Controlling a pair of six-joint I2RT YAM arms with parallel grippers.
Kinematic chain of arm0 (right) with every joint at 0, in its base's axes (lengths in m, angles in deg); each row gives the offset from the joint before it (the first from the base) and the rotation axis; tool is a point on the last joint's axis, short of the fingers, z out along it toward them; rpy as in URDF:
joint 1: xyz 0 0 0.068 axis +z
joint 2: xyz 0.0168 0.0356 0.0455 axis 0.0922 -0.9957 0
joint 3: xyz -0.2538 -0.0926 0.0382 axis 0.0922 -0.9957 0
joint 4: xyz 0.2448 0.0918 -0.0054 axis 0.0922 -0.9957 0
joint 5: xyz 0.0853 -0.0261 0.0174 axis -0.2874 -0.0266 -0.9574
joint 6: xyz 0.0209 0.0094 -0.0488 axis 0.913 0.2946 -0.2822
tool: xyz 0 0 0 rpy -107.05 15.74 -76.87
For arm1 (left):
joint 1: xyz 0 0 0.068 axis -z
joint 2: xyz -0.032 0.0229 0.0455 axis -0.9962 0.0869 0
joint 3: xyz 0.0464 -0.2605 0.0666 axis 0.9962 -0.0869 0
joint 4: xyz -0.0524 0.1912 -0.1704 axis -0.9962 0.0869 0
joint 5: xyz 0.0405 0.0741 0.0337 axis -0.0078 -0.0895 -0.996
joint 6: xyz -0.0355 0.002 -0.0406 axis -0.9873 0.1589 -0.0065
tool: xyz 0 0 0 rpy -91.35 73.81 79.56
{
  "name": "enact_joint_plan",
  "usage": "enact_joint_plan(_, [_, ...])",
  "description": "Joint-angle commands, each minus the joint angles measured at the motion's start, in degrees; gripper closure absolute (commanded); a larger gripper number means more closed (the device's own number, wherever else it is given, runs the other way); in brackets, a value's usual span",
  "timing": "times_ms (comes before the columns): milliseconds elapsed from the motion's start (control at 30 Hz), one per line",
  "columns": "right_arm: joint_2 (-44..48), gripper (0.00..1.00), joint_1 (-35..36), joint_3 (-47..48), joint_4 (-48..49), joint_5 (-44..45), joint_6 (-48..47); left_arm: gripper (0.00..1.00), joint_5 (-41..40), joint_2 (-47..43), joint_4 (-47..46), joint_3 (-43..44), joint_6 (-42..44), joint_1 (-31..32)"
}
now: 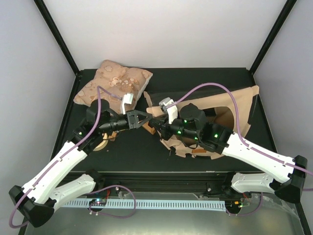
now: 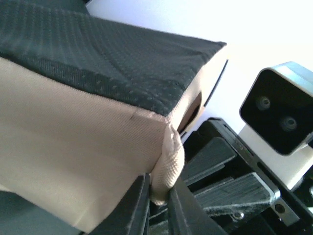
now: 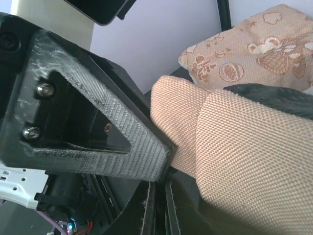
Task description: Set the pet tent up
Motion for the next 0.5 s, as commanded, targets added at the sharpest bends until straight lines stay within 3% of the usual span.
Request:
enact_joint_plan(0, [0.23,0.99,-0.22,0.34,0.37,-1.0,0.33,0.97,-1.6,0.99,-1.24,2.75,0.2,0.01])
enact_joint_plan(67, [0.14,0.98,-0.18,0.42,0.18,-0.94,0.22,0.98,-2.09,1.17,-0.67,3.36,1.05,-0.01])
enact_joint_plan(233, [1.92,0.79,-0.16,0.43,-1.4,0.48,1.04,0.98,-5.17,1.09,1.85,4.78,3.43,-0.02])
enact_joint_plan(400, [5.65,0.67,-0.17,1.39,-6.94,-0.53,0.72,0.98,-8.93,0.72,1.74,4.72,4.84,-0.05])
enact_joint_plan(467, [7.65,0.57,-0.16,2.01,-10.22,-1.33,0.07,0.99,-10.04,0.64,1.39,4.98,5.04,-0.63])
